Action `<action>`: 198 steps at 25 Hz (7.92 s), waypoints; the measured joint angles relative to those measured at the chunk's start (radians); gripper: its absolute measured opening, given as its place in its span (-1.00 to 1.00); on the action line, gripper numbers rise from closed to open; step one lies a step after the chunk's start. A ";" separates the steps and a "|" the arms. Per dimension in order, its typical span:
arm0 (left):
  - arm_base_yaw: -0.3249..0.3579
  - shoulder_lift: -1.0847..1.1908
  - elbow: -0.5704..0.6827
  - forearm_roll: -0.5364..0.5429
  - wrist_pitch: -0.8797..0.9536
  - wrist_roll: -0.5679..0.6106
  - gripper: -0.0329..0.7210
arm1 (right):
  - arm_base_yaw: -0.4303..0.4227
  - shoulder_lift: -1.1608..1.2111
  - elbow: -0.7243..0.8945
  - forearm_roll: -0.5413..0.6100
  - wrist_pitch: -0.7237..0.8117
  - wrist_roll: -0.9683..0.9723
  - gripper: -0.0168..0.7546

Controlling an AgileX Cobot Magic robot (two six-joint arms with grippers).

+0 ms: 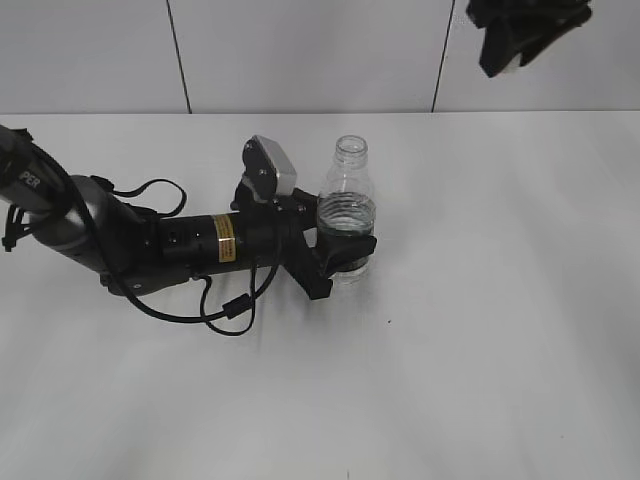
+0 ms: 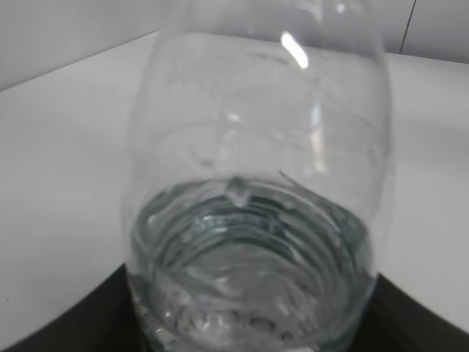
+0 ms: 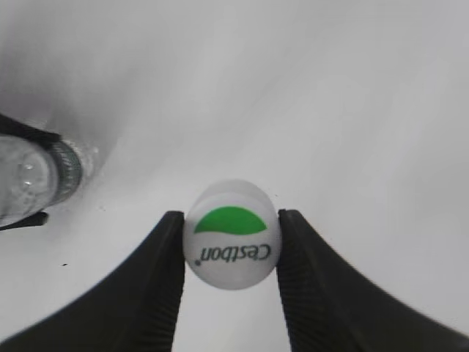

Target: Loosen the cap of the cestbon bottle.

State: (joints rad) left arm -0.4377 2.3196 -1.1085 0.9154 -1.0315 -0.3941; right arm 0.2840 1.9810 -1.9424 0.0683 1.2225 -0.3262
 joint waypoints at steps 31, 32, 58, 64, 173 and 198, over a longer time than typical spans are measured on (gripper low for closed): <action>0.004 0.000 0.000 -0.182 0.028 0.005 0.18 | -0.280 0.185 0.424 0.118 -0.353 0.038 -0.19; 0.004 0.000 0.000 -0.182 0.028 0.006 0.18 | -0.280 0.192 0.424 0.118 -0.362 0.034 -0.19; 0.004 0.000 0.000 -0.145 0.035 0.012 0.18 | -0.198 0.243 0.426 0.201 -0.429 -0.095 -0.08; 0.004 0.000 0.000 -0.145 0.036 0.012 0.18 | -0.198 0.243 0.426 0.207 -0.415 -0.102 0.43; 0.371 -0.808 -0.278 -0.896 2.249 0.512 0.56 | -0.201 -0.509 0.418 0.061 -0.006 0.063 0.55; 0.371 -1.495 0.303 -0.915 2.254 0.458 0.56 | -0.201 -1.072 0.951 0.099 -0.004 0.070 0.55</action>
State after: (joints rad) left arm -0.0666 0.8249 -0.8050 0.0000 1.2226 0.0644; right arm 0.0833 0.9088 -0.9912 0.1675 1.2188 -0.2565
